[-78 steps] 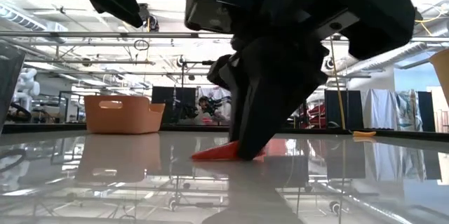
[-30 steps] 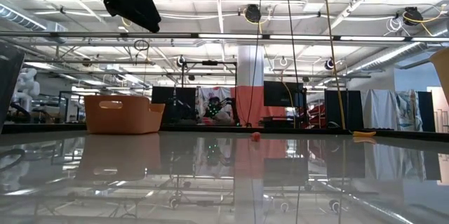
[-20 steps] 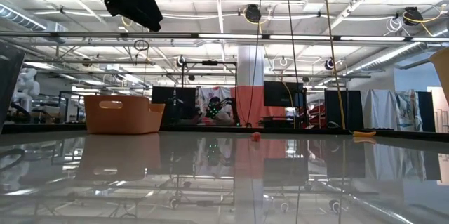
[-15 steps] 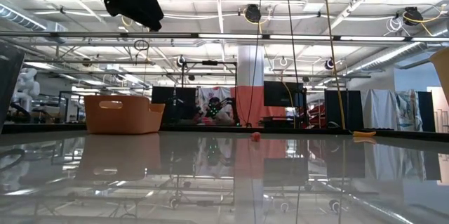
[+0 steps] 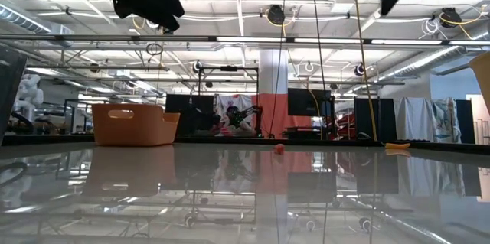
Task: Sort produce into baskets
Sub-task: Put the orange chili into the yellow bin
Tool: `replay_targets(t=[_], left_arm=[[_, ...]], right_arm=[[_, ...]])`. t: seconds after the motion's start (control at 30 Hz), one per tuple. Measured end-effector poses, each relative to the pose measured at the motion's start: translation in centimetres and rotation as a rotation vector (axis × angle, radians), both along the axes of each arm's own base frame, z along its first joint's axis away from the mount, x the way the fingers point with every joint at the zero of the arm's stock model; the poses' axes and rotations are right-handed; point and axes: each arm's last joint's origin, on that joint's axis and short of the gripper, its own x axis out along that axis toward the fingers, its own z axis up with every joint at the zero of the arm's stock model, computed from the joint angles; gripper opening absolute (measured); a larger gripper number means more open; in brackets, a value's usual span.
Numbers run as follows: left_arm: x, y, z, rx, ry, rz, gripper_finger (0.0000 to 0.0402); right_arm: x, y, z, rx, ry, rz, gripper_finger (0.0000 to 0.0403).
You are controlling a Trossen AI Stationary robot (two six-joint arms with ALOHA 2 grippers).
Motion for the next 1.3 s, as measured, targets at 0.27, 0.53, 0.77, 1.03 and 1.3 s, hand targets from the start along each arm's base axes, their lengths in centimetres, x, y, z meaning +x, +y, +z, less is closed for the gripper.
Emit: replay_targets(t=[0.27, 0.53, 0.77, 1.03, 1.3], left_arm=[[0.1, 0.2, 0.1, -0.006, -0.056, 0.120, 0.0187], [0.1, 0.4, 0.2, -0.062, -0.117, 0.252, 0.0187], [0.0, 0.4, 0.2, -0.113, -0.140, 0.304, 0.0187], [0.2, 0.4, 0.4, -0.126, -0.168, 0.313, 0.0187], [0.3, 0.1, 0.4, -0.174, -0.162, 0.284, 0.0187]], right_arm=[[-2.2, -8.7, -3.9, -0.019, 0.115, -0.010, 0.0149], [-3.4, -14.3, -11.0, -0.292, 0.362, -0.005, 0.0148], [-3.4, -16.1, -16.0, -0.144, 0.557, 0.142, 0.0148], [-1.9, -19.5, -20.5, 0.070, 0.644, 0.121, 0.0148], [-1.8, -21.3, -22.7, 0.158, 0.688, 0.106, 0.0148]])
